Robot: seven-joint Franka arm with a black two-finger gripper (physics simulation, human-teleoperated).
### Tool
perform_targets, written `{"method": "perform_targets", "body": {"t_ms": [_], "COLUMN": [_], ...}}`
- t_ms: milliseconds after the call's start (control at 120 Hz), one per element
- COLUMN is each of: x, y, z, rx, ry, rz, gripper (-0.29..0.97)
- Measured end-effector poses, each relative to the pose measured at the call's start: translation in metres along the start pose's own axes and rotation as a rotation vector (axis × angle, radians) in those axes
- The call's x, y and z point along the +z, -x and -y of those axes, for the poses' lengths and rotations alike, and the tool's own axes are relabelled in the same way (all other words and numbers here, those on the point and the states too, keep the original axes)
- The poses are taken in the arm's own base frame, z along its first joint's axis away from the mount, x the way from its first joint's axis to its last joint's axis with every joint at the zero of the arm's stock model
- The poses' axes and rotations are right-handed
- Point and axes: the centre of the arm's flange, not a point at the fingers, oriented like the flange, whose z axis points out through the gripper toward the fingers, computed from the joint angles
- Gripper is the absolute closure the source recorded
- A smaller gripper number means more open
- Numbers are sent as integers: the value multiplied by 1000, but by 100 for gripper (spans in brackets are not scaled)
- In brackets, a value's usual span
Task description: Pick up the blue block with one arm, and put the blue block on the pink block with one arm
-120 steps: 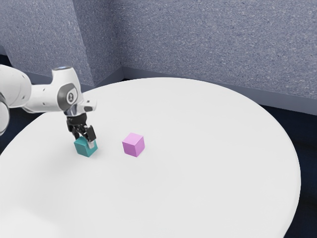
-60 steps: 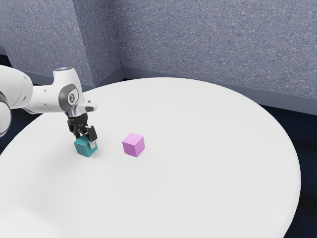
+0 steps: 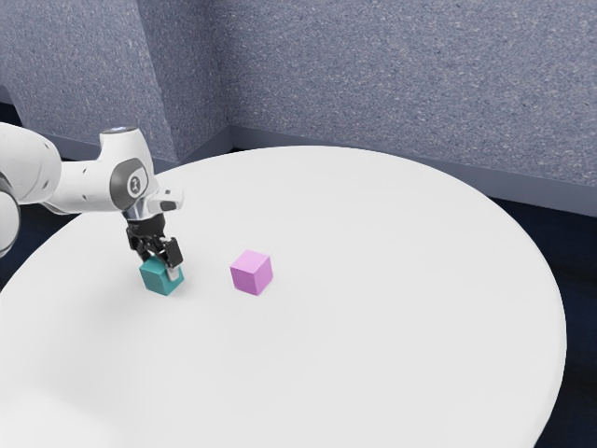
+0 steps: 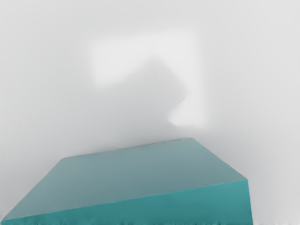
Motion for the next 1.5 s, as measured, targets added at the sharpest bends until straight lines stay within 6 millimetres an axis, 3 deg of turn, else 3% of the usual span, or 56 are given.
{"method": "perform_targets", "body": {"t_ms": [242,533,667,933,1008,1183,1383,1500], "x": [3,3,3,-22,-38,-80,-91,-95], "y": [0,0,0,-1,-6,-24,-36,-44], "z": [0,-1,-1,-5,-21,-89,-149,-160], "rx": [-8,-23,-30,-38,-26,3,-62,-117], "ry": [3,7,5,-7,-5,17,53,22], "rz": [6,6,5,-26,-43,-86,-75,-65], "gripper": [3,25,26,31,32,32,33,33]}}
